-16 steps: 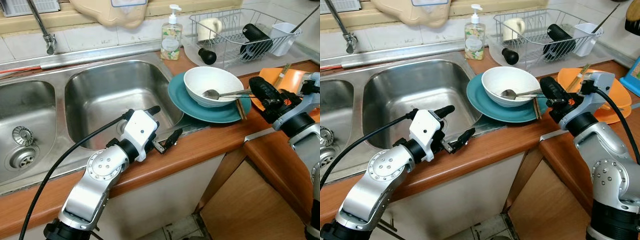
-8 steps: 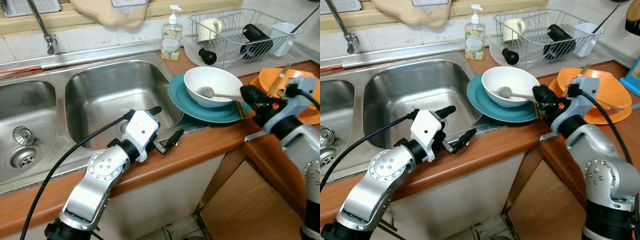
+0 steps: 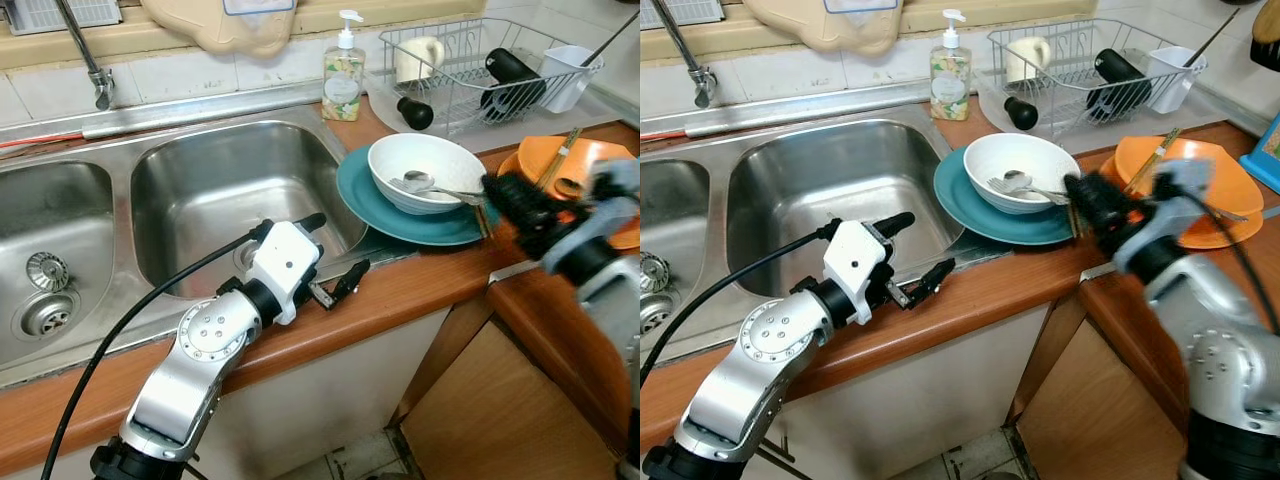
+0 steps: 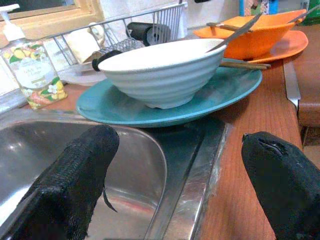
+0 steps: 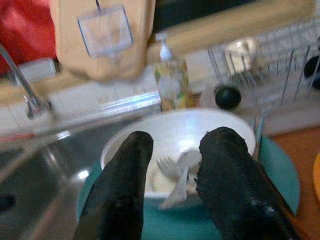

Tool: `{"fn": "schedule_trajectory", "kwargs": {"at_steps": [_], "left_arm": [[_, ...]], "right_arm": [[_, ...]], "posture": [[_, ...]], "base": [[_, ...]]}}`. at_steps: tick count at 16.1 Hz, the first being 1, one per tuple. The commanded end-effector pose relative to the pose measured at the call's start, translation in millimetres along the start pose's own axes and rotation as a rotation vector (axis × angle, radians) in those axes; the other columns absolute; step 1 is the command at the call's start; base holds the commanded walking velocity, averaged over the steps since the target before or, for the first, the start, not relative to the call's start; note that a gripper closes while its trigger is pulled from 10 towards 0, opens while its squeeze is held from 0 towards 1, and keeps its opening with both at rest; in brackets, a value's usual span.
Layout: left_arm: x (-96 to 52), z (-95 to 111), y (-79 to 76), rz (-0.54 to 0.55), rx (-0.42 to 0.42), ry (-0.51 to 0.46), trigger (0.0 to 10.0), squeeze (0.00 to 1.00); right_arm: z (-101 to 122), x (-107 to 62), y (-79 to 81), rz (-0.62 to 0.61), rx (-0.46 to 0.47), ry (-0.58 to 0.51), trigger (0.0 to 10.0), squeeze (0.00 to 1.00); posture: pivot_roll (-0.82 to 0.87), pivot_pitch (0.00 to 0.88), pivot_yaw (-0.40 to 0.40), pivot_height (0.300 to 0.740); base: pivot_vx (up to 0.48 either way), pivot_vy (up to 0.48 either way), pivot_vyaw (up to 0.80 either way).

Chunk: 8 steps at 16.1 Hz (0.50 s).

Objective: Kitchen organization

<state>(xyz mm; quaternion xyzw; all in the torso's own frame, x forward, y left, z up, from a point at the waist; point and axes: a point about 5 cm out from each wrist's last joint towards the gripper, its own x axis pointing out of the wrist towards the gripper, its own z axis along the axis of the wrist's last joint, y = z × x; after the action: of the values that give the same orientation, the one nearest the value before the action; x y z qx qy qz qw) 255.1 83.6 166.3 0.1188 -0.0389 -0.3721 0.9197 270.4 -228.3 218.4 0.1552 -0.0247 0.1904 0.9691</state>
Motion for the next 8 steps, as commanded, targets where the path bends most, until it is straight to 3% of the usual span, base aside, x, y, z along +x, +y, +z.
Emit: {"fn": "schedule_trajectory", "kwargs": {"at_steps": [1,4,6,7,8], "left_arm": [[1.9,6.3,-2.2,-0.037,0.022,-0.033,10.0,0.0],[2.3,6.2,-3.1,-0.043,0.022,-0.034,10.0,0.0],[3.5,6.6,-5.1,-0.055,0.019,-0.036,10.0,0.0],[3.6,6.6,-5.9,-0.059,0.018,-0.037,10.0,0.0],[3.5,6.6,-7.1,-0.064,0.016,-0.037,10.0,0.0]], "right_arm": [[15.6,-3.0,1.8,0.028,0.0,-0.074,10.0,1.0],[30.6,-10.3,-16.2,-0.059,-0.008,-0.123,10.0,1.0],[11.8,-12.4,-17.5,-0.048,-0.119,0.024,10.0,0.98],[7.4,-11.8,-15.9,-0.04,-0.128,0.044,10.0,0.0],[2.3,-10.3,-13.9,-0.035,-0.132,0.064,10.0,0.0]], "posture": [[-0.17,0.0,0.028,0.74],[-0.18,0.0,0.031,0.74],[-0.18,0.0,0.03,0.74],[-0.18,0.0,0.029,0.74],[-0.17,0.0,0.026,0.74]], "base": [[0.0,0.0,0.0],[0.0,0.0,0.0],[0.0,0.0,0.0],[0.0,0.0,0.0],[0.0,0.0,0.0]]}}
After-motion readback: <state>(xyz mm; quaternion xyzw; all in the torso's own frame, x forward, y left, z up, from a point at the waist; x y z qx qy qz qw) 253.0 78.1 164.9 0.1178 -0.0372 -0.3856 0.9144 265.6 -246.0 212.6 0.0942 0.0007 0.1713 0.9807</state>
